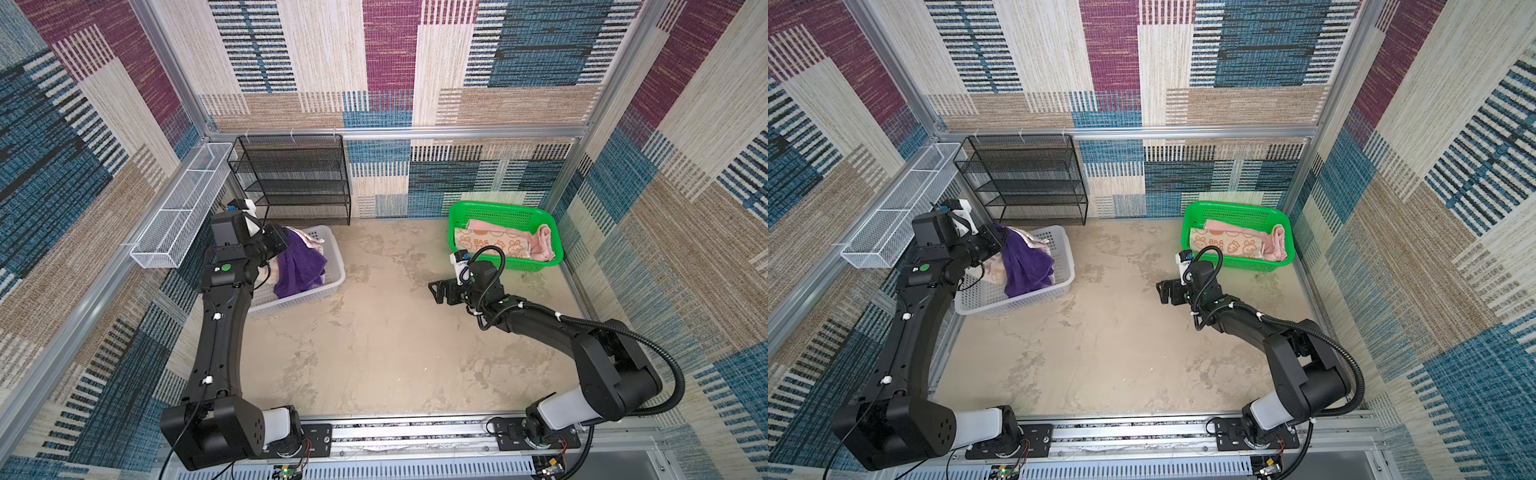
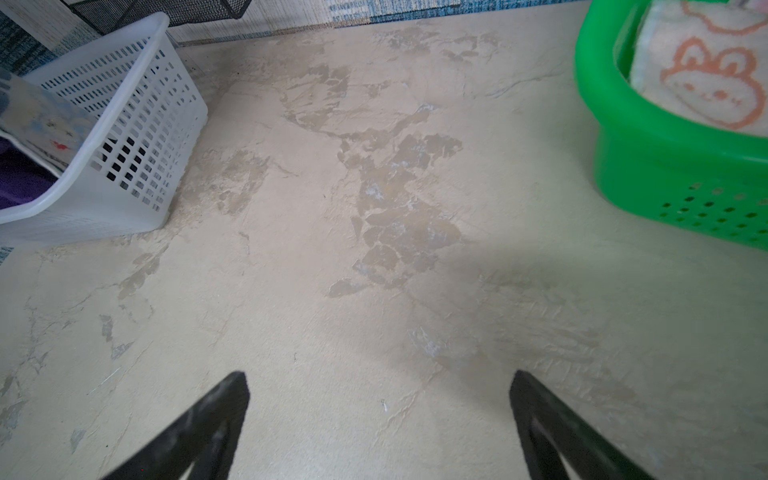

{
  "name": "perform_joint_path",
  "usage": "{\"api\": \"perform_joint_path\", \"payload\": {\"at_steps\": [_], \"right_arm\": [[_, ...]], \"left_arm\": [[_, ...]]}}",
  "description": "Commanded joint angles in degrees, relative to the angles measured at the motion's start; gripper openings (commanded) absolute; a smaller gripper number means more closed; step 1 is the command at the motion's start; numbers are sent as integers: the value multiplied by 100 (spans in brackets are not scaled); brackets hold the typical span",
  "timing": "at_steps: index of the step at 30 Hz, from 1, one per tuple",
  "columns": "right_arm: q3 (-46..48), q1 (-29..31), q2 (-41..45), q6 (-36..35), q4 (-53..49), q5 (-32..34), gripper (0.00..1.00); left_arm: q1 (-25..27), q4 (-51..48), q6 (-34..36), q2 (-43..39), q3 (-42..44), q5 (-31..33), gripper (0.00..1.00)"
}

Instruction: Fold and stack the towels

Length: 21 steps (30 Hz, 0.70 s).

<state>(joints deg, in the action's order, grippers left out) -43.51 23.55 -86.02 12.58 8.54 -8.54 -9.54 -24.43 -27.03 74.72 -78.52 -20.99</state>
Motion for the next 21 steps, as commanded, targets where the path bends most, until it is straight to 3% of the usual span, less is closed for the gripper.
{"api": "perform_joint_path", "payload": {"at_steps": [1, 8, 17, 21], "right_arm": [[17, 5, -28, 43, 253, -70, 100], [50, 1, -3, 22, 269, -84, 100], [70, 5, 11, -10, 229, -63, 100], [61, 0, 2, -27, 233, -45, 100]], "left_arm": [[-12, -65, -112, -15, -167, -91, 0], [-63, -492, -1, 452, -141, 477, 0], [-68, -460, 75, 1255, 329, 358, 0], [-69, -435, 115, 1408, 487, 283, 6]]}}
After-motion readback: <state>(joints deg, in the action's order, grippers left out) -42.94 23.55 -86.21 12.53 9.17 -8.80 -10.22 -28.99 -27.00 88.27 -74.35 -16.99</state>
